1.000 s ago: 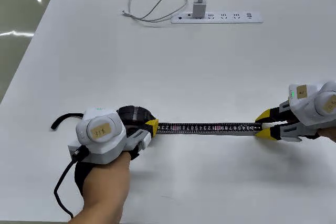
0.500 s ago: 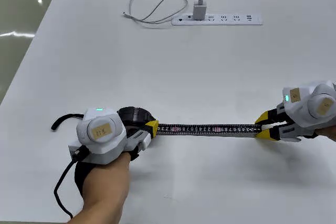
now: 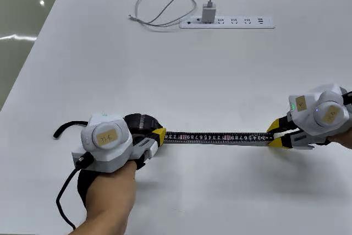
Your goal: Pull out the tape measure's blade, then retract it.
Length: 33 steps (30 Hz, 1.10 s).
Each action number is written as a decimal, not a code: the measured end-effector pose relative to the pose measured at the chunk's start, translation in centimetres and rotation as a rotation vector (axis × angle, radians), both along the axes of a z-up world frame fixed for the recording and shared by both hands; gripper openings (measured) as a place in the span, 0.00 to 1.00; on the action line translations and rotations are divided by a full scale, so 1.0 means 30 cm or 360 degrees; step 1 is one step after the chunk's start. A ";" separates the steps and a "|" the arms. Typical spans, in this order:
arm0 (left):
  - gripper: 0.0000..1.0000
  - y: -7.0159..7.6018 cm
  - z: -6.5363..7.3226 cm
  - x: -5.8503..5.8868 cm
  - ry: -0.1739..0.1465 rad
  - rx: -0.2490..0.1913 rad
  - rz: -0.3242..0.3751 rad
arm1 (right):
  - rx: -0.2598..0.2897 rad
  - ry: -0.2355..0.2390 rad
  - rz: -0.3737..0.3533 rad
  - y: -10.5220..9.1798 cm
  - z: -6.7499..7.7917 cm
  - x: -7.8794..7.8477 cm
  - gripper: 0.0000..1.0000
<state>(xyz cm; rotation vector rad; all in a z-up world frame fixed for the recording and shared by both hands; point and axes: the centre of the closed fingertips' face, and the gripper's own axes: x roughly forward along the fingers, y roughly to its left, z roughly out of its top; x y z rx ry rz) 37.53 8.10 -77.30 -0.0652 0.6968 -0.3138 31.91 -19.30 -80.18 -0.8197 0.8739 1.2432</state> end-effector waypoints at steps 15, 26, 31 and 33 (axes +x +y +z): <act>0.56 0.002 -0.003 -0.001 0.0007 -0.0003 -0.0005 | 0.0012 -0.0002 -0.0011 0.005 0.007 0.001 0.09; 0.56 0.005 0.000 -0.001 0.0017 -0.0043 -0.0008 | 0.0071 -0.0016 -0.0017 0.051 0.031 0.013 0.09; 0.56 0.004 0.003 -0.004 0.0018 -0.0060 -0.0009 | 0.0093 -0.0009 -0.0021 0.067 0.036 0.017 0.09; 0.56 0.005 0.003 -0.004 0.0019 -0.0065 -0.0010 | 0.0102 -0.0001 -0.0022 0.076 0.037 0.017 0.09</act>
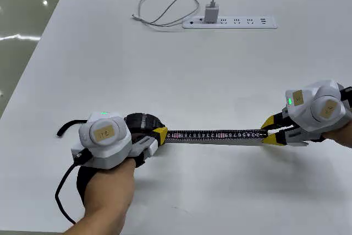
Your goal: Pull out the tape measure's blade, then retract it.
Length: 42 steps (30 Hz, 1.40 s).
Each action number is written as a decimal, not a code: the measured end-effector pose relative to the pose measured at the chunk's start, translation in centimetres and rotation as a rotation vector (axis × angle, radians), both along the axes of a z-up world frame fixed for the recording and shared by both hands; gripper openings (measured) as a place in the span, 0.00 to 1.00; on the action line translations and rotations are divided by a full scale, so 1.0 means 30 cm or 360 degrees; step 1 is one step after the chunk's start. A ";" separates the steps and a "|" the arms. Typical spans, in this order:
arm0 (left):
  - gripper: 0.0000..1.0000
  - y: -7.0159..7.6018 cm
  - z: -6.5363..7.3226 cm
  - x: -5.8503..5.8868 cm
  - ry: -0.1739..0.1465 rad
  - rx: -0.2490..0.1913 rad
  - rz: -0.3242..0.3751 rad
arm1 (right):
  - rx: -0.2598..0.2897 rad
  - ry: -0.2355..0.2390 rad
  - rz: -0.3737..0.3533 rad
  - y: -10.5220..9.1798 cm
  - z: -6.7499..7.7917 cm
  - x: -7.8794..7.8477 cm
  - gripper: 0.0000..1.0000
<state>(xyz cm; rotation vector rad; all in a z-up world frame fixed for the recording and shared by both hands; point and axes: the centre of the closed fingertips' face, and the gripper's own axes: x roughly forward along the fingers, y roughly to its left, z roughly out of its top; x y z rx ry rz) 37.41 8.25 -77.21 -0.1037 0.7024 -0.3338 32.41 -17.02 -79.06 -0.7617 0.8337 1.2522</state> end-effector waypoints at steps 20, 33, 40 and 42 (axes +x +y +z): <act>0.56 0.003 0.005 -0.002 -0.0002 -0.0061 0.0015 | 0.0104 0.0036 0.0008 0.115 0.005 0.025 0.09; 0.56 0.004 0.005 0.003 0.0000 -0.0092 0.0025 | 0.0163 0.0054 0.0013 0.182 0.003 0.039 0.09; 0.56 0.005 0.004 0.004 -0.0003 -0.0097 0.0025 | 0.0195 0.0062 0.0015 0.219 0.002 0.049 0.09; 0.56 0.005 0.005 0.005 -0.0002 -0.0103 0.0025 | 0.0211 0.0065 0.0014 0.225 0.004 0.054 0.09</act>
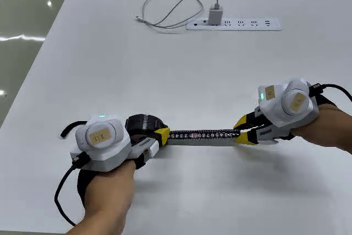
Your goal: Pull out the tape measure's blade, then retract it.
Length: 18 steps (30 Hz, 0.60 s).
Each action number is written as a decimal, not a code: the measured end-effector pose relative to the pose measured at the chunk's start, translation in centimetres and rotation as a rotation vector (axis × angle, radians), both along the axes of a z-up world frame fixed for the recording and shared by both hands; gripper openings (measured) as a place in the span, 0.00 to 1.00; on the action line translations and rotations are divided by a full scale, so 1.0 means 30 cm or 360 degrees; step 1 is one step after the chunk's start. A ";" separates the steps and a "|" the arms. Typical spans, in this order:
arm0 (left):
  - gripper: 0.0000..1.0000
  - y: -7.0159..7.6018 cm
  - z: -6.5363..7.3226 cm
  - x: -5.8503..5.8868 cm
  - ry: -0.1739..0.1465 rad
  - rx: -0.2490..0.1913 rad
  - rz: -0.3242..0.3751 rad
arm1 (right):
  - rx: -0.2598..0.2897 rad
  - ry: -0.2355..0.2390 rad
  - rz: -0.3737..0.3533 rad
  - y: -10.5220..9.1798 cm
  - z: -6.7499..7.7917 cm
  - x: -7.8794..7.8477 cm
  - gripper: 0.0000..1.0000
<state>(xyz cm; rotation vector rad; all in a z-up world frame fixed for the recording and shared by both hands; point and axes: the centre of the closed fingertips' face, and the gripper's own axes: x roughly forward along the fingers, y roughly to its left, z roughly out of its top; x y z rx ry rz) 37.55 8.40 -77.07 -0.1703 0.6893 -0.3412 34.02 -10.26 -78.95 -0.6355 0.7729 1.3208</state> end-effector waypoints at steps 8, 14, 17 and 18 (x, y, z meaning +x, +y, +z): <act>0.56 -0.001 -0.001 0.000 -0.0001 -0.0007 0.0002 | 0.0029 0.0005 0.0004 0.042 -0.007 0.003 0.09; 0.56 0.001 -0.001 -0.001 -0.0002 -0.0013 0.0003 | 0.0058 0.0003 0.0000 0.080 -0.006 0.011 0.09; 0.56 0.001 -0.001 -0.001 0.0001 -0.0016 0.0005 | 0.0068 -0.0001 0.0000 0.091 -0.007 0.015 0.09; 0.56 0.001 -0.001 -0.001 0.0003 -0.0015 0.0006 | 0.0069 -0.0001 0.0000 0.096 -0.008 0.015 0.09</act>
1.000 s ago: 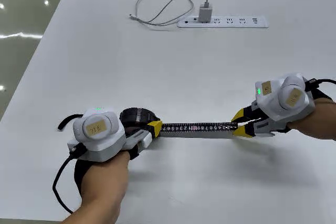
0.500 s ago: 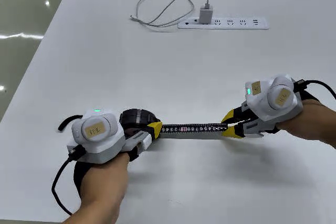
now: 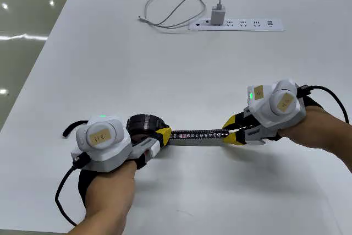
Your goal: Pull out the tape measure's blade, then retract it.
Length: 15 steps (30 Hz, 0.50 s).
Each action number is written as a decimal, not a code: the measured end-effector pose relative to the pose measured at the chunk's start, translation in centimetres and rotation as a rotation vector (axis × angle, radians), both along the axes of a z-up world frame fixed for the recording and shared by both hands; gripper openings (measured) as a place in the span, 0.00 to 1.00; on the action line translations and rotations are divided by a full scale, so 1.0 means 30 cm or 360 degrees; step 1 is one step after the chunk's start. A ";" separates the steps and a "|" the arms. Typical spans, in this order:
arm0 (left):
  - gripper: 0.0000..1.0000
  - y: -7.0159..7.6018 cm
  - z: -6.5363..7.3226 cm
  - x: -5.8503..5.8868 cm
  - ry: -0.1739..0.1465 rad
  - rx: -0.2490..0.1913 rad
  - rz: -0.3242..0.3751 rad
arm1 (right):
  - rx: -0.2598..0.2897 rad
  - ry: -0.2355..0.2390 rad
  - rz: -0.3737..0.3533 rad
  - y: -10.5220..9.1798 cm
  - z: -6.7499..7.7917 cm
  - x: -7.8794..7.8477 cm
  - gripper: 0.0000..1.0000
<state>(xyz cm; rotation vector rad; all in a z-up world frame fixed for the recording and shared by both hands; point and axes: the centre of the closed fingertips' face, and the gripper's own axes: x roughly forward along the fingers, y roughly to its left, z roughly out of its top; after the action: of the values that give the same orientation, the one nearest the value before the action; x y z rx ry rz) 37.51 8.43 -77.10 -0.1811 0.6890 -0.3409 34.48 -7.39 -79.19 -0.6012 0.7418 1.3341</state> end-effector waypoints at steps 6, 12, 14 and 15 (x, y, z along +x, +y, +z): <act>0.56 0.000 0.000 0.000 0.0000 -0.0002 -0.0001 | 0.0024 0.0003 0.0005 0.032 -0.002 0.002 0.09; 0.56 0.000 -0.001 0.001 0.0003 -0.0011 -0.0001 | 0.0054 0.0010 0.0007 0.067 -0.002 0.008 0.09; 0.56 0.001 -0.001 0.002 0.0003 -0.0014 0.0000 | 0.0063 0.0013 0.0009 0.080 -0.005 0.011 0.09; 0.56 0.001 -0.001 0.002 0.0004 -0.0014 -0.0001 | 0.0070 0.0016 0.0010 0.088 -0.004 0.011 0.09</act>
<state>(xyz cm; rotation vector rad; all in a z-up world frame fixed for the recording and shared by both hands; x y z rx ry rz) 37.57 8.47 -77.13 -0.1899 0.6901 -0.3442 34.81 -4.75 -79.31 -0.5624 0.7176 1.3564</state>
